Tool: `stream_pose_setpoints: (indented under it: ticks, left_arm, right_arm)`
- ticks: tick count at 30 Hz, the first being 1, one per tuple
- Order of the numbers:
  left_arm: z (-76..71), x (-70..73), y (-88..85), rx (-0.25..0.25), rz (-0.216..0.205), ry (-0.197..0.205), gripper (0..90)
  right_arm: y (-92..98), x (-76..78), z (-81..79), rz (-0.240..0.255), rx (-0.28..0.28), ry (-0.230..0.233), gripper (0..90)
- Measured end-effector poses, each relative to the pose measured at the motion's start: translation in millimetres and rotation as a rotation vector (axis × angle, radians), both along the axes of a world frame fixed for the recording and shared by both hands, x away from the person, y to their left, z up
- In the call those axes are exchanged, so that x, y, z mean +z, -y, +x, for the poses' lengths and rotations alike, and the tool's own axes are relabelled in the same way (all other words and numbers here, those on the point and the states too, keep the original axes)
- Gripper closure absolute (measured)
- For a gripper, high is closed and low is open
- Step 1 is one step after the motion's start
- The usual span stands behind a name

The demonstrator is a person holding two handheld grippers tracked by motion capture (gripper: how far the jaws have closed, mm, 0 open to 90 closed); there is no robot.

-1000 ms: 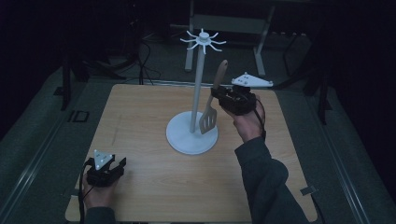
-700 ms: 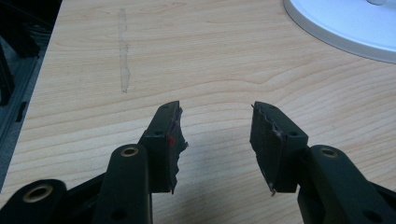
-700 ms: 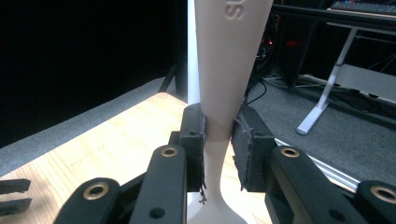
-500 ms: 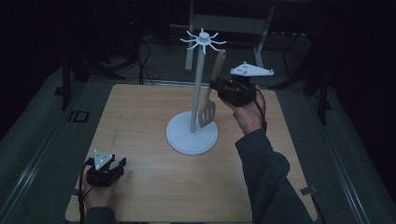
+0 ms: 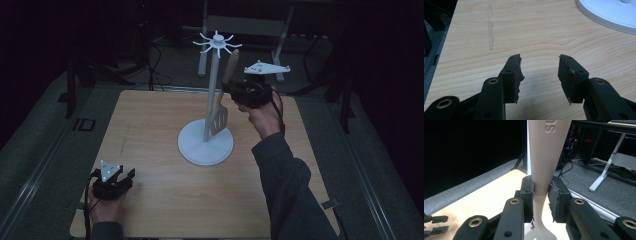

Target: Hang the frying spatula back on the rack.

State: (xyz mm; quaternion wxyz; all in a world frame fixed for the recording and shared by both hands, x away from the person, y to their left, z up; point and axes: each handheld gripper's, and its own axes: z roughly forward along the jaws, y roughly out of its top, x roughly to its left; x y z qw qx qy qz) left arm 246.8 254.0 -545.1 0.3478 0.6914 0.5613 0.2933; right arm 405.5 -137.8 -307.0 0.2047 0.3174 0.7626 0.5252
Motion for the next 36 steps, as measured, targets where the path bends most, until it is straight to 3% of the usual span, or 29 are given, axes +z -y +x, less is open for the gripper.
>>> stream_pose_setpoints:
  ticks: [12, 18, 25, 36]
  left_arm:
    - [0.1, 0.1, -0.1, 0.003, -0.002, 0.001, 53.4]
    - [-0.1, 0.0, 0.4, 0.0, 0.001, -0.001, 53.3]
    - [-0.1, -0.2, 0.7, -0.002, 0.002, -0.003, 53.2]
    - [0.1, -0.1, 0.3, 0.004, 0.001, 0.001, 52.7]
  right_arm:
    - [-8.0, -5.2, 7.2, -0.022, -0.002, -0.016, 73.1]
    - [-3.4, -3.6, 3.1, -0.005, -0.012, -0.006, 52.1]
    - [-0.7, -3.0, -0.2, -0.012, -0.034, 0.002, 36.4]
    - [8.4, -17.1, -7.0, -0.02, -0.033, -0.01, 32.1]
